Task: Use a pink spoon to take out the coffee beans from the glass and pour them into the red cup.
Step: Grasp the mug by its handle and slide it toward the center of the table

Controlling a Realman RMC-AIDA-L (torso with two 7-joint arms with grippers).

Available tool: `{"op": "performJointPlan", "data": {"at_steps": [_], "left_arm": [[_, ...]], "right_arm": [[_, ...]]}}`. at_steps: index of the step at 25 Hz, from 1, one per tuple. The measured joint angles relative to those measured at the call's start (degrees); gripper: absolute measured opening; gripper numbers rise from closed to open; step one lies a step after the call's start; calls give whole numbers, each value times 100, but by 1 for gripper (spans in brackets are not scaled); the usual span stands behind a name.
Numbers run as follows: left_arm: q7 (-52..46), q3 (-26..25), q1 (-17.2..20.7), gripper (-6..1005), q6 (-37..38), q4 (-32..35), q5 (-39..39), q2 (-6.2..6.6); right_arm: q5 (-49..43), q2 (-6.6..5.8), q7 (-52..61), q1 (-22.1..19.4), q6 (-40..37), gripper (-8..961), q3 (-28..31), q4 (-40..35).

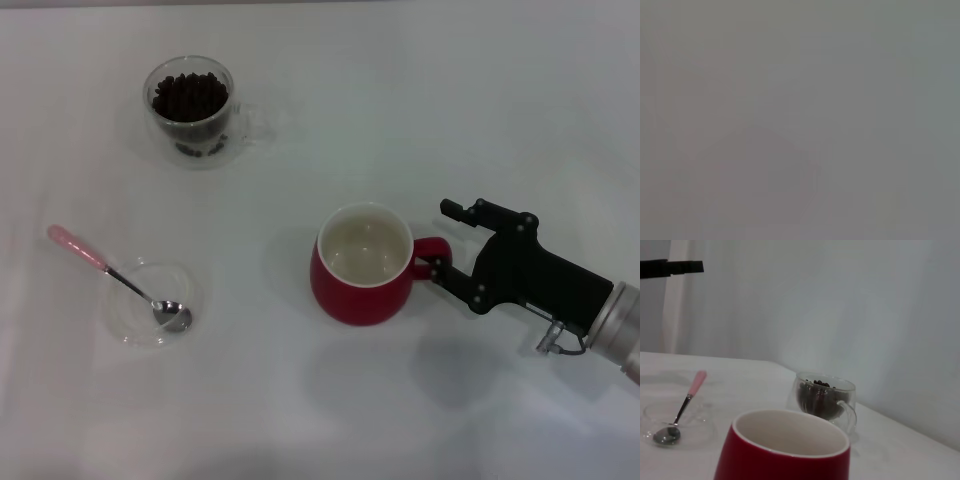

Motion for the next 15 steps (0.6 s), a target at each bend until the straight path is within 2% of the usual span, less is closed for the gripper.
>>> {"op": "performJointPlan", "data": {"at_steps": [9, 15], "left_arm": [[0, 0, 34, 848, -5, 8, -11, 11], [0, 1, 33, 848, -5, 8, -11, 10]], "right_arm": [[0, -5, 65, -23, -15, 613, -2, 52], [0, -21, 35, -79, -46, 664, -2, 76]]}}
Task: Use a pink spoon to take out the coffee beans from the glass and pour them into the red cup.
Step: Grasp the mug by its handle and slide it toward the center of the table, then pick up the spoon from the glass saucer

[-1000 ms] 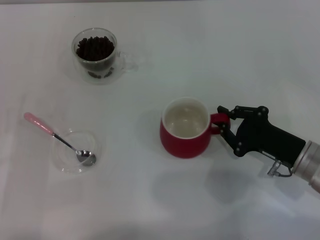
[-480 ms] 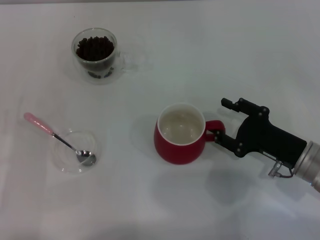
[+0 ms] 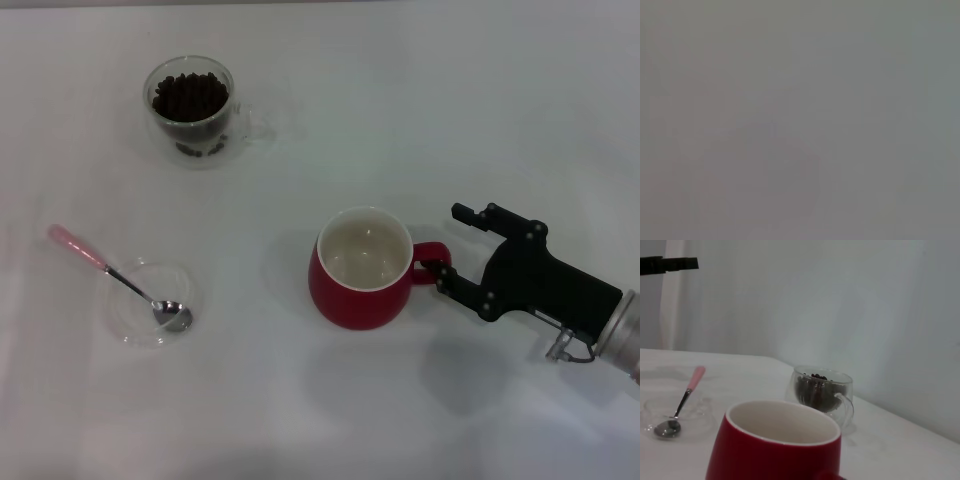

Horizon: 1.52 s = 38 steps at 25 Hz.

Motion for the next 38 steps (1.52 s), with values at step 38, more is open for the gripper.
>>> {"op": "performJointPlan", "data": {"at_steps": [38], "left_arm": [[-4429, 157, 244, 847, -47, -98, 886, -19]], "right_arm": [[48, -415, 143, -102, -3969, 663, 2868, 1683]]}}
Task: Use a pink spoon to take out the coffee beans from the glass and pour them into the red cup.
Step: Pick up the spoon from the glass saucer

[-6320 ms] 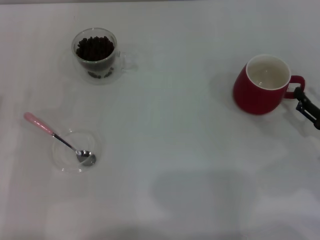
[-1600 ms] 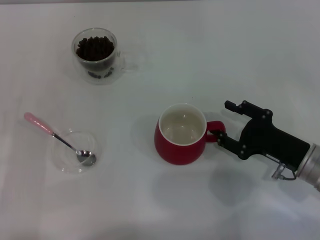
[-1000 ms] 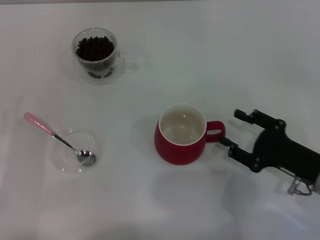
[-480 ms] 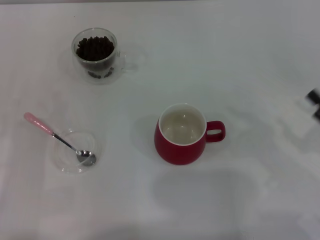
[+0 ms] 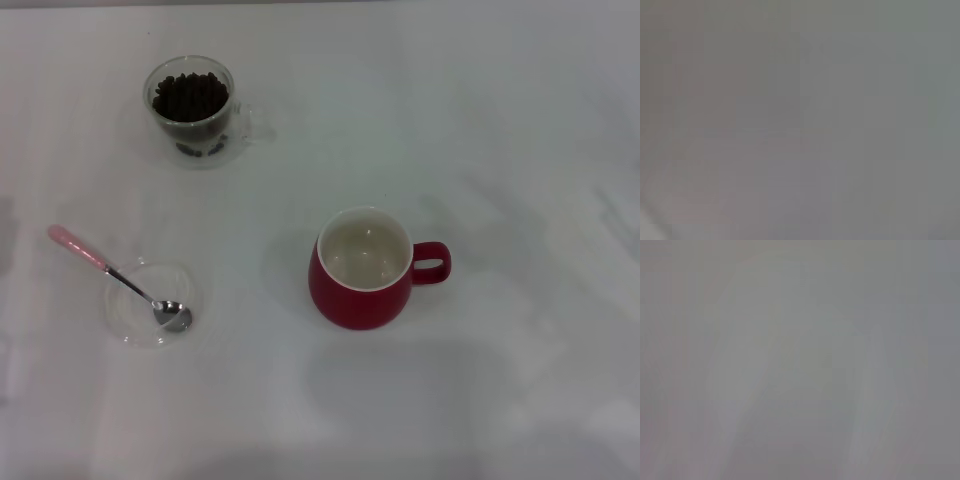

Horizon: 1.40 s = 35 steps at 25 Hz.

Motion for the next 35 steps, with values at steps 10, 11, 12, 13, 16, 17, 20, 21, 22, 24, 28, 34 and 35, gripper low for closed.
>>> {"op": "performJointPlan", "data": {"at_steps": [10, 11, 12, 13, 16, 17, 20, 21, 22, 24, 28, 34, 35], "left_arm": [[-1724, 937, -193, 849, -1166, 24, 80, 43], [-1920, 1115, -213, 849, -1330, 55, 84, 47], [-1975, 1206, -218, 849, -1399, 79, 86, 44], [-2006, 1282, -218, 849, -1450, 96, 90, 38], [-2090, 1496, -228, 848, -1538, 105, 96, 29], [-2108, 1560, -234, 848, -1562, 104, 98, 28], [-2119, 1680, -235, 848, -1597, 105, 150, 27], [-2120, 1702, -235, 848, -1604, 105, 169, 28], [-2121, 1718, -239, 848, -1619, 105, 205, 30], [-2124, 1734, -253, 848, -1656, 106, 268, 38], [-2145, 1748, -299, 848, -1711, 169, 453, 52], [-2320, 1757, -348, 847, -1902, 399, 746, 51], [-2339, 1759, -362, 847, -1930, 408, 781, 52]], "right_arm": [[263, 103, -95, 327, 152, 663, 7, -37], [278, 112, -95, 330, 153, 663, 7, -51], [285, 115, -96, 330, 154, 663, 7, -63], [289, 117, -97, 327, 154, 663, 7, -69], [304, 128, -97, 297, 148, 663, 7, -70], [308, 132, -97, 289, 148, 663, 7, -70], [311, 135, -96, 280, 157, 663, 7, -60], [311, 139, -96, 277, 156, 663, 7, -54], [312, 143, -96, 273, 153, 663, 7, -48], [312, 148, -97, 267, 136, 663, 6, -45], [312, 150, -97, 236, 103, 663, -1, -55], [313, 147, -97, 207, 75, 663, -6, -58], [312, 147, -98, 199, 67, 663, -3, -58]]}}
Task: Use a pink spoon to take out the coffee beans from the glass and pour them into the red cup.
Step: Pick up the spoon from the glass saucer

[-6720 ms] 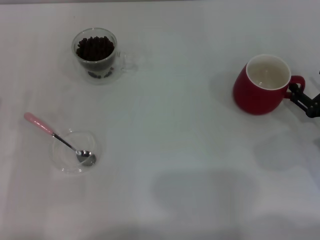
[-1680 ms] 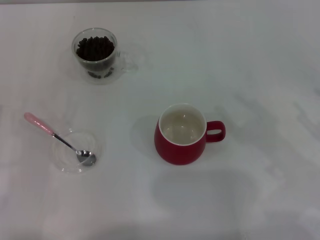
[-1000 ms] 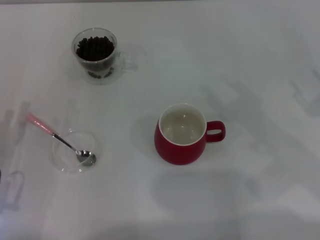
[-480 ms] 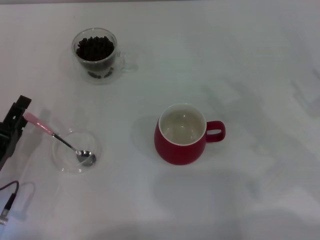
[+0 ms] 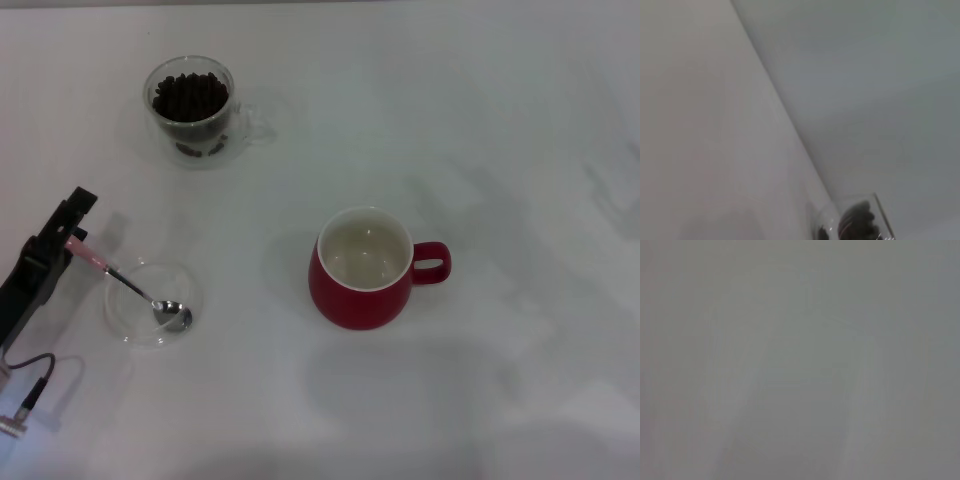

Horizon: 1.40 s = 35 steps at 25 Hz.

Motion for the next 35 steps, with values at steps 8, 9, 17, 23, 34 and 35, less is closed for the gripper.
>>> {"op": "performJointPlan", "data": {"at_steps": [8, 9, 17, 23, 34, 35], "left_arm": [[67, 17, -109, 847, -208, 7, 169, -33], [82, 17, -105, 847, -212, 7, 168, -36], [196, 8, -39, 753, -240, -32, 166, -52], [178, 13, -14, 612, -272, -37, 174, -50], [156, 17, -14, 299, -273, -27, 198, -34], [155, 17, -14, 295, -273, -28, 198, -34]], "right_arm": [[15, -19, 0, -27, -10, 663, 10, -6], [21, -23, 0, -27, -11, 663, 9, -4], [102, -38, 0, -27, -12, 663, 18, 33], [103, -7, -59, -73, -9, 663, 18, 40], [152, 0, -87, -167, -38, 662, 18, -6], [152, 0, -88, -167, -38, 662, 18, -6]]}}
